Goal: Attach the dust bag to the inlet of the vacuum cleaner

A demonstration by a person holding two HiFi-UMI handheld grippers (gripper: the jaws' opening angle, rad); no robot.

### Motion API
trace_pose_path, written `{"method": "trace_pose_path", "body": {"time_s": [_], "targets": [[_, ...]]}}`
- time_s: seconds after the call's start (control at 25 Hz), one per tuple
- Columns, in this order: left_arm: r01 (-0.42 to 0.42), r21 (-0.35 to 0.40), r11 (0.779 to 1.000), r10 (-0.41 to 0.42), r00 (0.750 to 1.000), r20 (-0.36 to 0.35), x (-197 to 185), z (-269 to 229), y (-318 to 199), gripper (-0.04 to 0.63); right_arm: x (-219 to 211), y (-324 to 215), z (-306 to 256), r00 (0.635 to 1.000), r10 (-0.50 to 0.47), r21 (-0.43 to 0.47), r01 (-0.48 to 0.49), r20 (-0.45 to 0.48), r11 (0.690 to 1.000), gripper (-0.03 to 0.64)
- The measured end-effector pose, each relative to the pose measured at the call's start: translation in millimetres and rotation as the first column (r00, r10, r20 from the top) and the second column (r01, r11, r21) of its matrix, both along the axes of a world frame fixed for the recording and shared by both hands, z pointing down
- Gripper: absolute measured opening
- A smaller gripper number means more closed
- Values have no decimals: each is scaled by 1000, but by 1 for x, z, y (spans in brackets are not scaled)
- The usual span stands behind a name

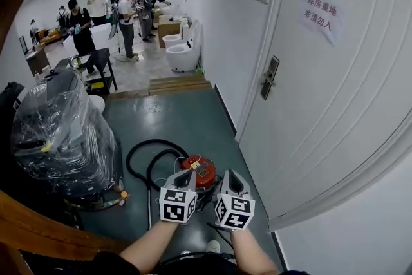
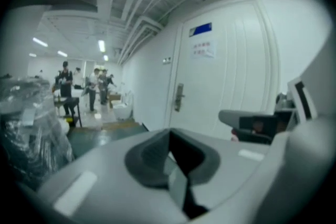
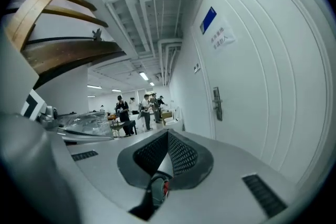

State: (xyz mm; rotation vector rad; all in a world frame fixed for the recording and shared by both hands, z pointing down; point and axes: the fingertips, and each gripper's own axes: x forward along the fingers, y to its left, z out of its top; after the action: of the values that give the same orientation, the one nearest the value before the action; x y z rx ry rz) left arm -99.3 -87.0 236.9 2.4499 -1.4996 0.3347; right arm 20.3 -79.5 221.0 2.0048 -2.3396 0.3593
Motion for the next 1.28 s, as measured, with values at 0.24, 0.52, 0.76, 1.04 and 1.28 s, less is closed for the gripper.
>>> {"method": "trace_pose_path", "body": {"time_s": [0.24,0.52,0.76,1.04,1.28], "targets": [[-10,180,984,15,1000,-23,27,-81,3,0,13,-2,-65,1000,-21,94,21,-1,995,-2],[-30,198,980,38,998,-40,45,-93,-4,0,4,-2,-71,995,-100,92,98,14,991,-2],[0,169,986,10,998,-61,43,-93,-20,0,10,-13,-68,996,-92,77,92,-6,993,-2],[30,158,987,-24,999,-39,39,-88,-32,0,8,-26,-67,994,-107,74,107,-7,991,-2],[30,163,986,-27,999,-21,45,-90,-37,0,7,-33,-70,992,-129,85,129,-5,988,-2]]}}
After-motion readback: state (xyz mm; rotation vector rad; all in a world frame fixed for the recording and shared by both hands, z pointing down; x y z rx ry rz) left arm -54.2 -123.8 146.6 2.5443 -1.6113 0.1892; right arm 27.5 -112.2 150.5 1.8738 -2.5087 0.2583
